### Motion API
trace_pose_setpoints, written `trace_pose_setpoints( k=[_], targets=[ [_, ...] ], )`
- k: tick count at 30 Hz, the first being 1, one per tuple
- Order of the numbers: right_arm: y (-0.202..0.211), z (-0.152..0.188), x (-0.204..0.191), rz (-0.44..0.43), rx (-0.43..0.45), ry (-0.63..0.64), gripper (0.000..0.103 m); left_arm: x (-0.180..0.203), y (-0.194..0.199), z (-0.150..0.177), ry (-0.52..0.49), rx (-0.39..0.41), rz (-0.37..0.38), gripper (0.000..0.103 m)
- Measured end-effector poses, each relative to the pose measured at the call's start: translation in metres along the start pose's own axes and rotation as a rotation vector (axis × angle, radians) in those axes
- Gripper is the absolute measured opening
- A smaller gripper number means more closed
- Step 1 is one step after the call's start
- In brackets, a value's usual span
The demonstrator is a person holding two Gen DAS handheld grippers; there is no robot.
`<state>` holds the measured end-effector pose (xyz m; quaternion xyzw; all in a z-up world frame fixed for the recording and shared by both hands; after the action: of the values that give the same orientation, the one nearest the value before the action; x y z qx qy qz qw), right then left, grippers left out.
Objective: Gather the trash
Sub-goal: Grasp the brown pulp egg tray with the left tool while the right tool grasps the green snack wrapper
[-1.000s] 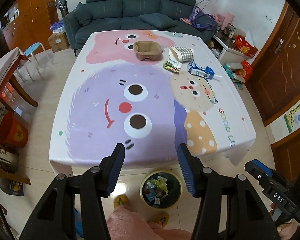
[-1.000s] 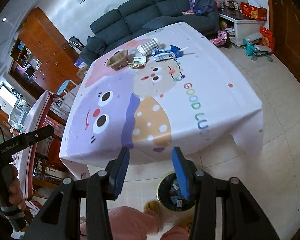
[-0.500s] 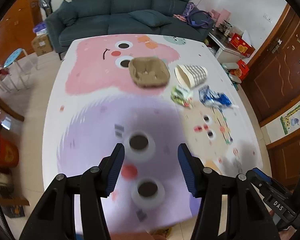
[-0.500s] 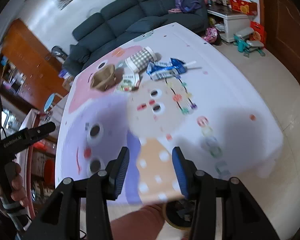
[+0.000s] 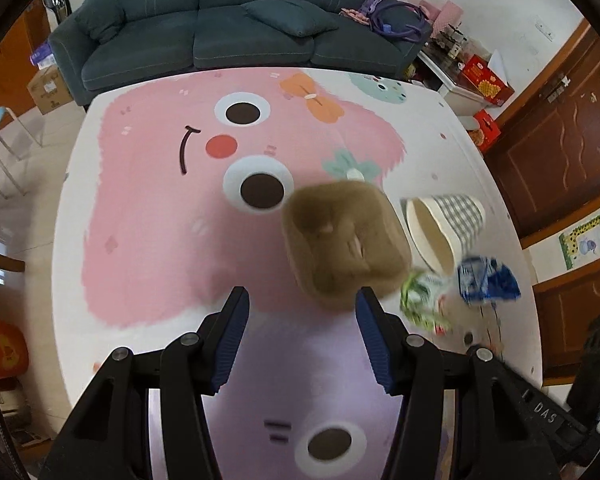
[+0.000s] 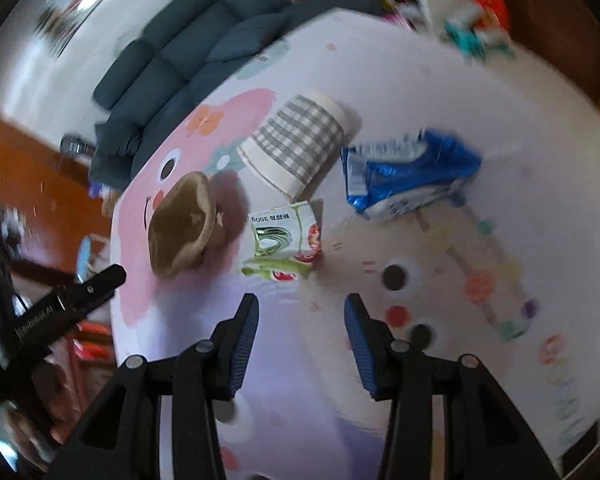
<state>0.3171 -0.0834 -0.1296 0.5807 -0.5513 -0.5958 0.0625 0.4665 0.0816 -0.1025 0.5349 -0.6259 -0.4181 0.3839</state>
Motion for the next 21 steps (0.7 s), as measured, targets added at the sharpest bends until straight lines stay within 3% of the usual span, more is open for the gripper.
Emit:
trace_pose_setpoints(
  k=[4,11,21],
  targets=[
    [-0.021,0.0,0.006,-0.034,-0.007,-0.151,0.045,-0.001,-0.02,-0.016,-0.002,-0.024,0.024,0.054],
    [-0.046,-0.005,0.007,-0.04,0.03,-0.259,0.045,0.001,-0.047,-0.025,-0.007,-0.061,0.052,0.054],
    [-0.053,-0.021,0.002,0.005,0.119,-0.303,0.044,0.011,-0.069,-0.026,-0.027,-0.102,0.09,0.054]
  ],
)
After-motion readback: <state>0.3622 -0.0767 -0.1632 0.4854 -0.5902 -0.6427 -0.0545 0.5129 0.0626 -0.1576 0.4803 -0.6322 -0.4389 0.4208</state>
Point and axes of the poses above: each gripper's, at about its wrist camera, not at the fingertips, and y roughly against the way its jaws point, x to its right, z to its underside, the point moved 3 cm from there along -y, roughly the way its jaws point, and after that the axes turned 13 degrees about -z, right-handed, at the moved point
